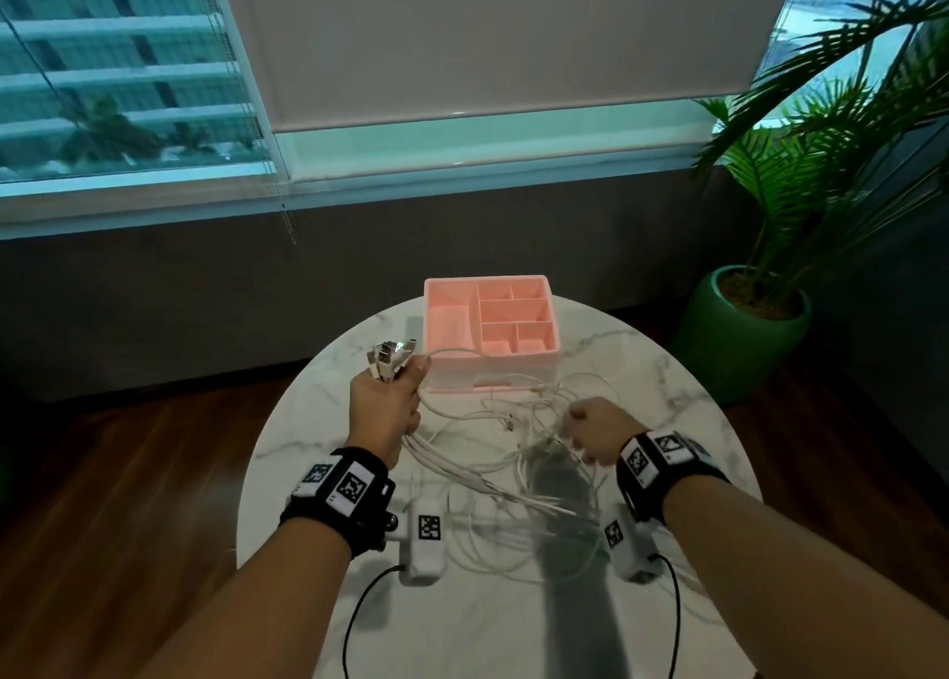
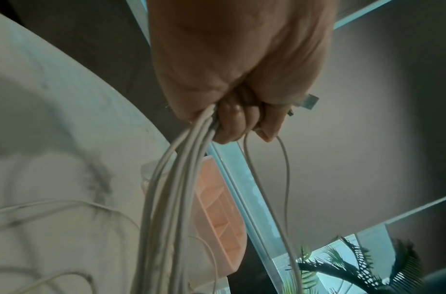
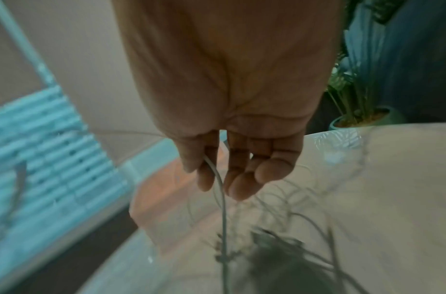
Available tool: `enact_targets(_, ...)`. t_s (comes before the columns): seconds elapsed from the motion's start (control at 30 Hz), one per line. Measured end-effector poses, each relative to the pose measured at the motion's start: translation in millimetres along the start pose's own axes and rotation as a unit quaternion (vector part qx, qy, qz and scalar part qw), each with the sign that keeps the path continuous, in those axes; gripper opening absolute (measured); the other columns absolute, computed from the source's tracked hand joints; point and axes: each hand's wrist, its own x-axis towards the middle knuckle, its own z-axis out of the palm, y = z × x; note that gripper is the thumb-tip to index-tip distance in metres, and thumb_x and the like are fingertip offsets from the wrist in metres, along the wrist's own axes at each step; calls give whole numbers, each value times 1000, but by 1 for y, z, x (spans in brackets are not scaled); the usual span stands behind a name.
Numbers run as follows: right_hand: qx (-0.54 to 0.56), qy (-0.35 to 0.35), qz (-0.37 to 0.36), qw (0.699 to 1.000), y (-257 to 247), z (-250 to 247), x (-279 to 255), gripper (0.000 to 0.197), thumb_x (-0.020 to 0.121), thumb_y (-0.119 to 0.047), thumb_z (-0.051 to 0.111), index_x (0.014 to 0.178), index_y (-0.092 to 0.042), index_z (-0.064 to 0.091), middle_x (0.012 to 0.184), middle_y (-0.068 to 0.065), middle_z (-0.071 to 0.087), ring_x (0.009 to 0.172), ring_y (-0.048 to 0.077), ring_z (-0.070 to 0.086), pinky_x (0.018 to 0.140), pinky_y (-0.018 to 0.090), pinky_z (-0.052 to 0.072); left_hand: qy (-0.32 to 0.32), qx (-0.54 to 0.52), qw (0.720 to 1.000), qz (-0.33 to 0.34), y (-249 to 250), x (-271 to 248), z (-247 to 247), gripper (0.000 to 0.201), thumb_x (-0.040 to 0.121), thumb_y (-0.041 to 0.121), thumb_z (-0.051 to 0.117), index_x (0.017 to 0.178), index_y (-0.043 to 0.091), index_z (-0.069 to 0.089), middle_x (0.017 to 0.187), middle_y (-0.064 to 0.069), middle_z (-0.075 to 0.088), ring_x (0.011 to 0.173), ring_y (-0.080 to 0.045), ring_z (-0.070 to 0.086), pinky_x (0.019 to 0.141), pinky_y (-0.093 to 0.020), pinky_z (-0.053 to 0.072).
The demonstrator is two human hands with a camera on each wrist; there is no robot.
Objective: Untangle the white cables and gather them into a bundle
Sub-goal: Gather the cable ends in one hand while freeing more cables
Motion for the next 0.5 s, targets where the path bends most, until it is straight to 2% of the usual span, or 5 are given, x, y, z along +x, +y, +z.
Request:
enact_targets(0.07,138,28,-16,990,-18,-19,-2,26,101,-22,52,85,-11,69,70,6,59,55,19,57,51,27,48,33,0,999,-13,-9,6,-4,11,95,10,70,88,19,66,56,4,36,43,-9,25,41,-20,21)
enact_targets(0.17,334,29,-87,938,-59,-48,-10,27,102,-24,55,91,-6,70,68,9,63,61,25,66,77,49,58,60,21,998,-18,-23,11,-9,12,93,10,72,84,16,65,53,5,39,41,-11,28,40,-19,24)
enact_targets(0.23,392,27,-166,904,-89,-64,-18,19,100,-19,58,91,-6,69,75,14,69,73,31,70,80,49,57,64,42,997,-13,-30,11,-10,10,91,12,74,85,15,66,51,6,41,40,-12,30,41,-19,26)
enact_targets(0.37,366,90,-302,875,-134,-88,-39,9,94,-2,62,96,-9,68,103,21,69,95,33,71,80,40,61,60,62,996,-9,-33,12,-7,14,90,14,76,82,14,65,50,7,41,37,-10,32,40,-20,28)
enact_targets(0.5,228,205,-344,887,-143,-91,-40,10,88,-24,73,95,-17,69,91,12,66,84,35,65,69,45,61,66,56,996,-7,-27,12,-9,15,91,13,75,82,13,63,52,6,38,35,-9,30,38,-19,27)
